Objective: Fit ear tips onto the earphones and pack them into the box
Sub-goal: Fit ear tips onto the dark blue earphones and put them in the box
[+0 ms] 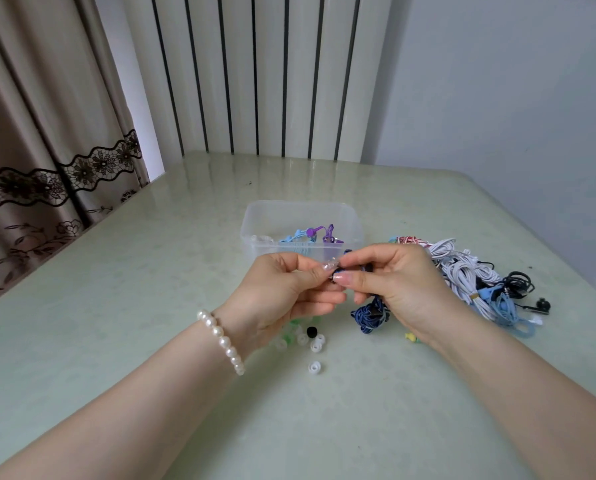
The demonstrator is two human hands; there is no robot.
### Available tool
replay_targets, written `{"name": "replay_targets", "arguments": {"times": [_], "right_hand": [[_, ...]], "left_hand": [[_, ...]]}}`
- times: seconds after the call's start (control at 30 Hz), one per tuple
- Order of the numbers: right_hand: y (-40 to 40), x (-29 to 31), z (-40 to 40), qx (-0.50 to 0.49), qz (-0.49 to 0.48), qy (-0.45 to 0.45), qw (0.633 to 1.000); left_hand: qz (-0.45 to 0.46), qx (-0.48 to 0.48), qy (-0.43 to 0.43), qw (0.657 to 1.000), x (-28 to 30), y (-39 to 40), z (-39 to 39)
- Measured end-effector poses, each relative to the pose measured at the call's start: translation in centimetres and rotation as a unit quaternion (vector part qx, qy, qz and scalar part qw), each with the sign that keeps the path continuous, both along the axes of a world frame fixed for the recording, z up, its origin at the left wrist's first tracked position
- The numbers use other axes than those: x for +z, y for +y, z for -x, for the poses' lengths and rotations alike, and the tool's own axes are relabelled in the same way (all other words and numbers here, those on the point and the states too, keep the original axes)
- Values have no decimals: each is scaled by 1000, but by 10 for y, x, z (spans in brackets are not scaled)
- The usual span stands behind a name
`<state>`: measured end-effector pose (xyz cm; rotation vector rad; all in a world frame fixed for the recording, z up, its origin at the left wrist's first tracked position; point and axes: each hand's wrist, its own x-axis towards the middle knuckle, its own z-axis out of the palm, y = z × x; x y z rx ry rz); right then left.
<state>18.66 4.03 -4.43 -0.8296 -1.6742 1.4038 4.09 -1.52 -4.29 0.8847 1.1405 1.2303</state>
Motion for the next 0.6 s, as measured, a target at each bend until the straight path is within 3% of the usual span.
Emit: {"name": "replay_targets", "arguments": {"times": [0.1, 0.17, 0.27, 0.43, 0.6], "right_hand": [[2, 0, 0, -30, -3, 0, 1000], [4, 0, -2, -38, 16, 12, 999], [7, -3, -2, -39, 32, 6, 999], [8, -6, -2, -49, 33, -12, 998], [7, -5, -3, -56, 33, -15, 998]], "left_hand": [[-46, 55, 127, 989, 6, 4, 15], [-63, 98, 245, 962, 9, 9, 36], [-32, 74, 368, 926, 8, 11, 63], [13, 4, 514, 858, -5, 12, 64], [23, -19, 580, 814, -11, 12, 56]]}}
